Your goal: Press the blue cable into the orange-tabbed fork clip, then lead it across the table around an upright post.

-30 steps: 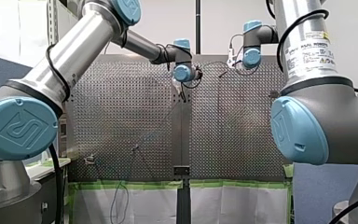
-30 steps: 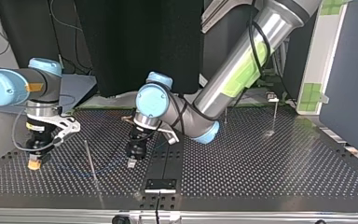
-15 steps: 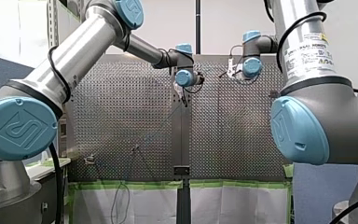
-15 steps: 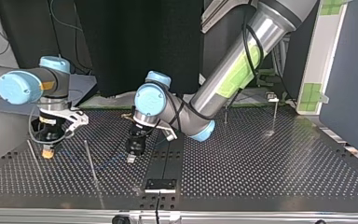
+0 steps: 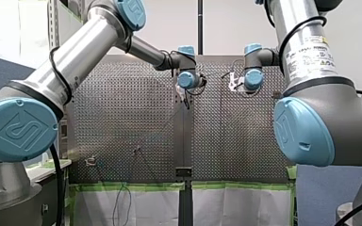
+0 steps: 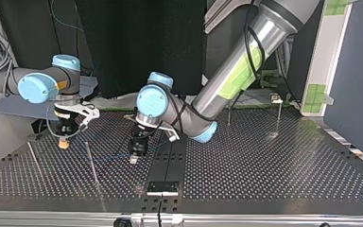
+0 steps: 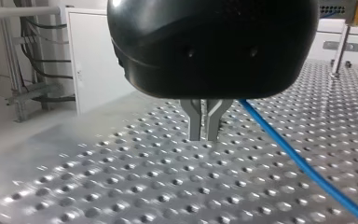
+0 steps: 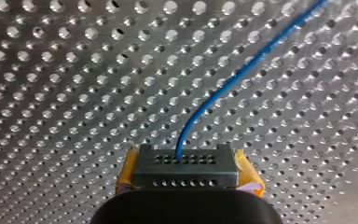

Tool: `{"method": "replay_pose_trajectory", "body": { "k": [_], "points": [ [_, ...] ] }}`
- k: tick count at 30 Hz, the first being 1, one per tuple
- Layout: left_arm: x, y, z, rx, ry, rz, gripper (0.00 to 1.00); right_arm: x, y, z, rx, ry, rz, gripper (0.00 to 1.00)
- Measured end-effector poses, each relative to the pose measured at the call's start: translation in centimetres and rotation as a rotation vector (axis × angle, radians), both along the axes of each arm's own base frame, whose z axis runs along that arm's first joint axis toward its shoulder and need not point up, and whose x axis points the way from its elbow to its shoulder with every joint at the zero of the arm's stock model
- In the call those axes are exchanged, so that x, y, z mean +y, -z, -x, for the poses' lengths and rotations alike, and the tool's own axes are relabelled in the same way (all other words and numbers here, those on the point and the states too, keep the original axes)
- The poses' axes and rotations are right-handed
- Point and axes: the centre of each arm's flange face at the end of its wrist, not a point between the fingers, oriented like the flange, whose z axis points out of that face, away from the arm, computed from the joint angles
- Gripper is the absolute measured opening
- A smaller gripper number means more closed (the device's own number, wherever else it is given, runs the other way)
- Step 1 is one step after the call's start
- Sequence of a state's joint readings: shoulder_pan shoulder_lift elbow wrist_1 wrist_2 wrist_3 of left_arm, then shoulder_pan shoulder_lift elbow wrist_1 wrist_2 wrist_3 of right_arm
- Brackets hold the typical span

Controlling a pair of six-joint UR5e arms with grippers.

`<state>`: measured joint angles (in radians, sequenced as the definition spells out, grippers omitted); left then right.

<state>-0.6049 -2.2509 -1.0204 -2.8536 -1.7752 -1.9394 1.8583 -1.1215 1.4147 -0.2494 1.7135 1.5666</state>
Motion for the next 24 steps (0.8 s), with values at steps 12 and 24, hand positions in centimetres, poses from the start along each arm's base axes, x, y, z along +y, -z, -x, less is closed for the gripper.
{"method": "replay_pose_trajectory", "body": {
  "k": [12, 24],
  "points": [
    [-0.2, 2.1, -0.4, 0.023, -0.018, -0.022, 0.12, -0.1, 2.8, 0.1, 0.015, 0.006, -0.037, 0.0],
    [-0.3, 2.3, -0.1, 0.025, -0.034, -0.048, 0.98, -0.2, 4.8, 0.4, 0.018, 0.014, -0.046, 0.0]
  ]
}}
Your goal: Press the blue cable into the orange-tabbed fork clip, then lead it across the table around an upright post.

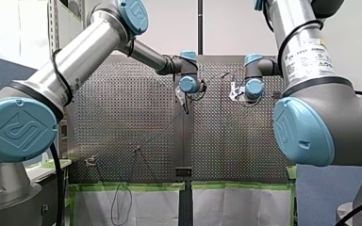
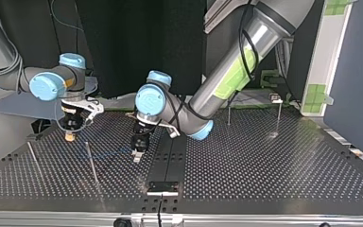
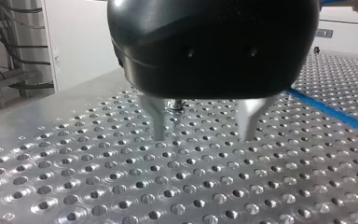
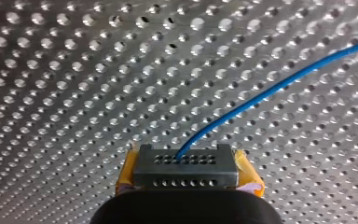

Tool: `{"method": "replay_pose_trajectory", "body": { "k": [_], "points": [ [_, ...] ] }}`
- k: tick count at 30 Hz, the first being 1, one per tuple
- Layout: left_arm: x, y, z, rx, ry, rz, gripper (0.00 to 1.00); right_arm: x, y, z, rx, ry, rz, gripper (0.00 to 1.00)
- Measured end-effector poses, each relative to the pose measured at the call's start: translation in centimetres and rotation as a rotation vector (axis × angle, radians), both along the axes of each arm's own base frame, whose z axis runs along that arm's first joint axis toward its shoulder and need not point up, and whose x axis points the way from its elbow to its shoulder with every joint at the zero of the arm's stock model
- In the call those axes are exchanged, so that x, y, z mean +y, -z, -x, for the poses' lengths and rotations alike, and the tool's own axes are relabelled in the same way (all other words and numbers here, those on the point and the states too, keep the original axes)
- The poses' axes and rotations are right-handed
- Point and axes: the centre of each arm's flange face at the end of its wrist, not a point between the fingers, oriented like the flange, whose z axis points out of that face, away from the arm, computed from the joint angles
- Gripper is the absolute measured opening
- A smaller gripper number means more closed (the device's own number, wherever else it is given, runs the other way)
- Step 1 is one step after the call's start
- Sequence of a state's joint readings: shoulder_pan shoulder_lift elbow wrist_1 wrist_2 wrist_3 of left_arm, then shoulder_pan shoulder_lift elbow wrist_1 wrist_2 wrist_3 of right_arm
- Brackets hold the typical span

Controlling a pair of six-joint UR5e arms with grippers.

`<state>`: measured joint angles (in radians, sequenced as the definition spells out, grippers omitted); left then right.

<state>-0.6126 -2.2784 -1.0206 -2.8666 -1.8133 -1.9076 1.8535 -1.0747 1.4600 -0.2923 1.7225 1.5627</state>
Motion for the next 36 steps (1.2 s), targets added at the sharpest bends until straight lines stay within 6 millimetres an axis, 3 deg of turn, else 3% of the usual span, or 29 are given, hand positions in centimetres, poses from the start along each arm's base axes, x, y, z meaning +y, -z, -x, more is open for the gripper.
{"method": "replay_pose_trajectory", "body": {
  "k": [21, 36],
  "points": [
    [0.6, 0.2, -0.1, 0.013, -0.055, -0.009, 0.95, -0.2, 6.4, 0.3, 0.016, 0.023, -0.061, 0.0],
    [1.0, 0.3, -0.2, 0.021, -0.088, -0.025, 0.95, 0.3, 13.3, 1.7, 0.025, 0.068, -0.129, 0.0]
  ]
}}
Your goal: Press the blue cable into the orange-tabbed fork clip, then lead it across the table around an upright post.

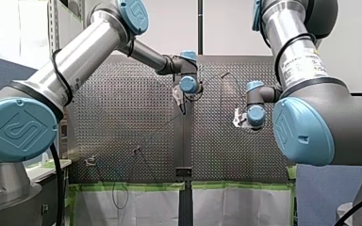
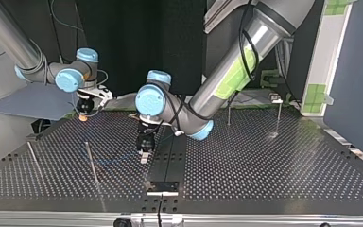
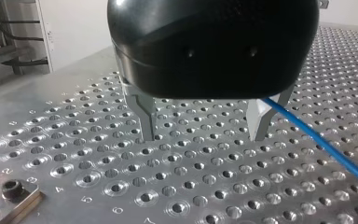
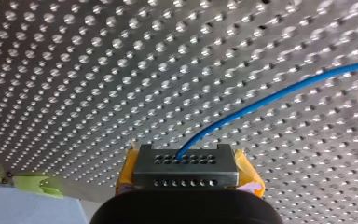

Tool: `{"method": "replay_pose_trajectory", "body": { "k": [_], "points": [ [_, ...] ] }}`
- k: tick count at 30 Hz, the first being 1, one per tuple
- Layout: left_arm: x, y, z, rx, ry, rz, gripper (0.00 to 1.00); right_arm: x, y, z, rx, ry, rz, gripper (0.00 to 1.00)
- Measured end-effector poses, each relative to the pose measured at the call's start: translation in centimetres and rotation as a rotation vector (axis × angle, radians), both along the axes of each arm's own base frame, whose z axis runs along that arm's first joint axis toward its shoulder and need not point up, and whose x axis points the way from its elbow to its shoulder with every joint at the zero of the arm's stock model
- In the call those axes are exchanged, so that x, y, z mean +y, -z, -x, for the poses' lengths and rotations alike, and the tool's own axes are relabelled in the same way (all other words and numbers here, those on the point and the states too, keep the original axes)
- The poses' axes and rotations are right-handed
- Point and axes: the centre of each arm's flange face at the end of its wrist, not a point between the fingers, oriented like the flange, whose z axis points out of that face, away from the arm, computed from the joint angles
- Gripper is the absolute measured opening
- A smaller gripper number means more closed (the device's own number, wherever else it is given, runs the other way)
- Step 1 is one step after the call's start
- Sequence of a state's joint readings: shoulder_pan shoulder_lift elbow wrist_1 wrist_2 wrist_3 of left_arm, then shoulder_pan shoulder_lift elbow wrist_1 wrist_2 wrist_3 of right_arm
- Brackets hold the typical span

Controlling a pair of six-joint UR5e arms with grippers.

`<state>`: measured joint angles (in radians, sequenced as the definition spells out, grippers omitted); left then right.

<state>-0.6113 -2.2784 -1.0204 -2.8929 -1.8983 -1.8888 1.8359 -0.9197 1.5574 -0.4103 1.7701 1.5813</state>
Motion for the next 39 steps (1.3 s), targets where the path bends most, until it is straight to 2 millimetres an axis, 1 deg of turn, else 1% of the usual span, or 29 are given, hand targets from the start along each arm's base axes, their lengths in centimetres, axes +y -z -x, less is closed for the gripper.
{"method": "replay_pose_trajectory", "body": {
  "k": [4, 12, 18, 21, 34, 39],
  "points": [
    [0.1, 0.0, -0.1, 0.001, -0.006, -0.003, 0.95, -0.1, 1.0, 0.3, 0.002, 0.006, -0.008, 0.0],
    [0.3, 0.0, -0.2, 0.001, -0.011, -0.004, 0.95, -0.2, 1.7, 1.1, 0.005, 0.02, -0.008, 0.0],
    [0.3, 0.0, -0.3, 0.0, -0.011, -0.005, 0.95, -0.2, 3.3, 1.7, 0.011, 0.033, -0.014, 0.0],
    [0.3, 0.0, -0.3, 0.0, -0.011, -0.005, 0.95, -0.3, 4.5, 2.1, 0.021, 0.04, -0.029, 0.0],
    [0.4, 0.0, -0.3, -0.001, -0.017, -0.012, 0.95, -0.7, 11.7, 4.5, 0.06, 0.075, -0.091, 0.0],
    [0.4, 0.0, -0.3, -0.002, -0.021, -0.014, 0.95, -0.6, 14.0, 5.3, 0.063, 0.088, -0.113, 0.0]
  ]
}}
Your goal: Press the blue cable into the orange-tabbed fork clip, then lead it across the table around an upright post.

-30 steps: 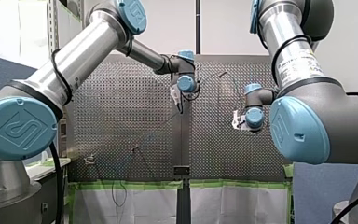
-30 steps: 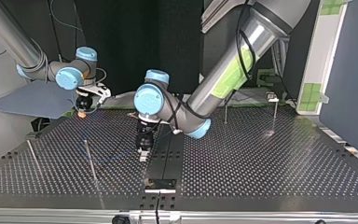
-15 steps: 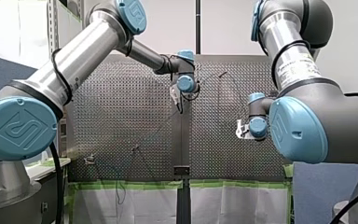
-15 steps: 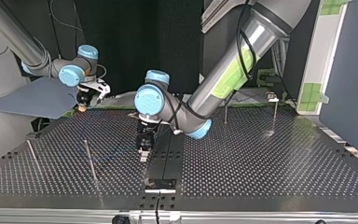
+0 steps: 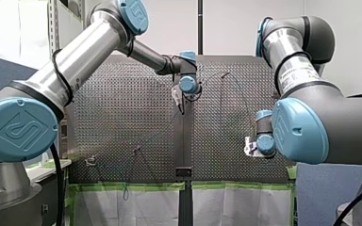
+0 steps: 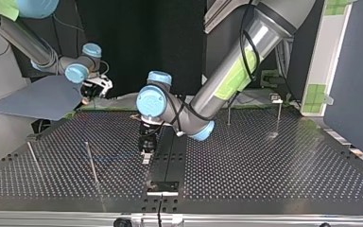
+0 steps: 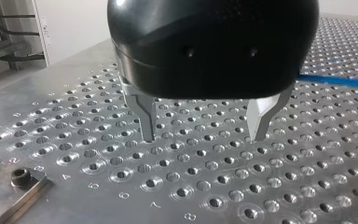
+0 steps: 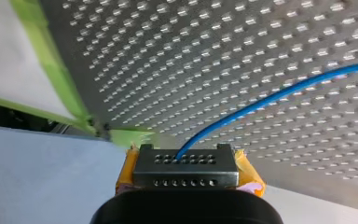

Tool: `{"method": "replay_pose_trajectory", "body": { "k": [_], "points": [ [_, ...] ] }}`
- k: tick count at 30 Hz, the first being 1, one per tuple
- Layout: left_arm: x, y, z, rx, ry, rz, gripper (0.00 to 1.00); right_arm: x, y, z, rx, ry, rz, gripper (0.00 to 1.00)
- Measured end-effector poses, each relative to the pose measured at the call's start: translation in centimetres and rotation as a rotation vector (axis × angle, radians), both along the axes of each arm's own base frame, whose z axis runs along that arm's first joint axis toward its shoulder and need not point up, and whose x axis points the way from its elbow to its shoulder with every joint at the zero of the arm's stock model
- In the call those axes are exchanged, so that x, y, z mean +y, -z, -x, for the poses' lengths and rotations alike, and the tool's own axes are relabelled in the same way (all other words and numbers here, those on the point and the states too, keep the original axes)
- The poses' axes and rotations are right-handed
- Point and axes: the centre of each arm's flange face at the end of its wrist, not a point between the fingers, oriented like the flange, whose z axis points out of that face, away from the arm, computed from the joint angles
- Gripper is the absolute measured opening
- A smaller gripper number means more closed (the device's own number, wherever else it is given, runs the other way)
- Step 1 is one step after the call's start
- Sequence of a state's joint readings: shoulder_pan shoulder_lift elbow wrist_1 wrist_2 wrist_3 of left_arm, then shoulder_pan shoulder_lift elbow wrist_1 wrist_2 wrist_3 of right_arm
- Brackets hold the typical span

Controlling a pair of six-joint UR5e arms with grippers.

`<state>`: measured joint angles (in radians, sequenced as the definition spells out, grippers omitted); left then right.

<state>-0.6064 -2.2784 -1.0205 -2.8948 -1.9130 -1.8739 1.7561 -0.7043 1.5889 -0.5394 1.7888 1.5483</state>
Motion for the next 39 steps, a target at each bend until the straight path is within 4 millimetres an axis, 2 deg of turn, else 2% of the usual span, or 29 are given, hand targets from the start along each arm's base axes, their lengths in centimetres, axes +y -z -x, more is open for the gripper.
{"method": "replay_pose_trajectory", "body": {
  "k": [19, 39],
  "points": [
    [0.2, 0.2, 0.0, 0.007, -0.009, -0.032, 0.95, 1.0, 9.3, 2.5, -0.012, 0.059, -0.042, 0.0],
    [0.4, 0.3, 0.1, 0.016, -0.026, -0.048, 0.95, 0.1, 11.2, 5.1, -0.017, 0.099, 0.0, 0.0]
  ]
}}
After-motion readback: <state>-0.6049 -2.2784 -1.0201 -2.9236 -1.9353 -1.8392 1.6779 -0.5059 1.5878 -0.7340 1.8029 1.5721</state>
